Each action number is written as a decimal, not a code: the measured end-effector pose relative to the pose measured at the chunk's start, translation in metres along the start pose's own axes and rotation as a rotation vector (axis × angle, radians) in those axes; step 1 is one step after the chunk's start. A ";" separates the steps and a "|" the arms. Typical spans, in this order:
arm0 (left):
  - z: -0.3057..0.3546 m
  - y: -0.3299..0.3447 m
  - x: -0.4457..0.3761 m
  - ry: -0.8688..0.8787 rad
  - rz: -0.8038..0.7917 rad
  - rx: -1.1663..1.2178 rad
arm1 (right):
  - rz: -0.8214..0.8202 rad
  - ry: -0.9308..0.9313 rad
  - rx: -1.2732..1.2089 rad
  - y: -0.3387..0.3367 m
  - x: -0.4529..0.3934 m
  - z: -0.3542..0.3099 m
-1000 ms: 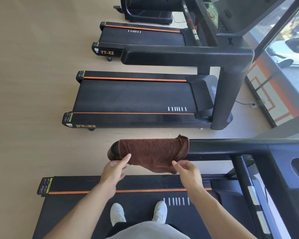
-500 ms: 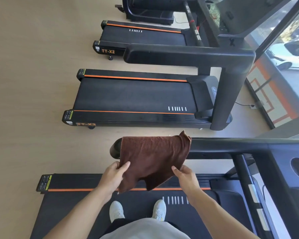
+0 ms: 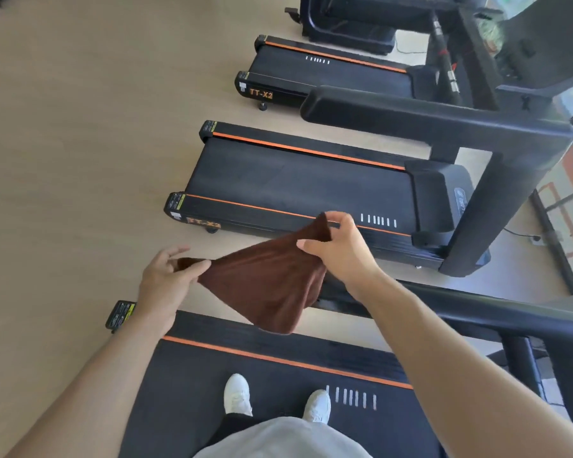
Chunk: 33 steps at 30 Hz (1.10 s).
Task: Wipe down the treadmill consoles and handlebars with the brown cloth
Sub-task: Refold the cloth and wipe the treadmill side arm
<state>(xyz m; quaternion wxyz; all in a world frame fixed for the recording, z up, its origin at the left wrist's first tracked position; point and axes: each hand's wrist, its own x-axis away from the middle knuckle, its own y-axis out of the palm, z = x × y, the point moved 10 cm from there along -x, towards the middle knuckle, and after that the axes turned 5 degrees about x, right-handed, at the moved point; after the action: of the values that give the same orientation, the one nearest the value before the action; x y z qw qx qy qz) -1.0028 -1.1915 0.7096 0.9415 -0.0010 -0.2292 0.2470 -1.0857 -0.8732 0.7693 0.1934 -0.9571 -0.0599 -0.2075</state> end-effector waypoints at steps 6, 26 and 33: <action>0.114 -0.005 -0.006 0.391 0.042 -0.213 | -0.027 -0.254 0.576 -0.007 -0.015 -0.099; 0.011 0.120 0.066 0.599 -0.551 -0.650 | 0.111 -0.242 0.909 -0.125 0.072 0.061; -0.031 0.114 0.057 0.309 -0.643 -0.651 | 0.236 -0.077 0.828 -0.095 0.078 0.069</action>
<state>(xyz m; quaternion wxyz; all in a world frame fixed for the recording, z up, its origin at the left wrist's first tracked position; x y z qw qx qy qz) -0.9985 -1.0618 0.6932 0.9439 -0.2615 -0.1409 -0.1442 -1.0076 -0.7563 0.7764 0.5811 -0.8060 -0.0356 -0.1068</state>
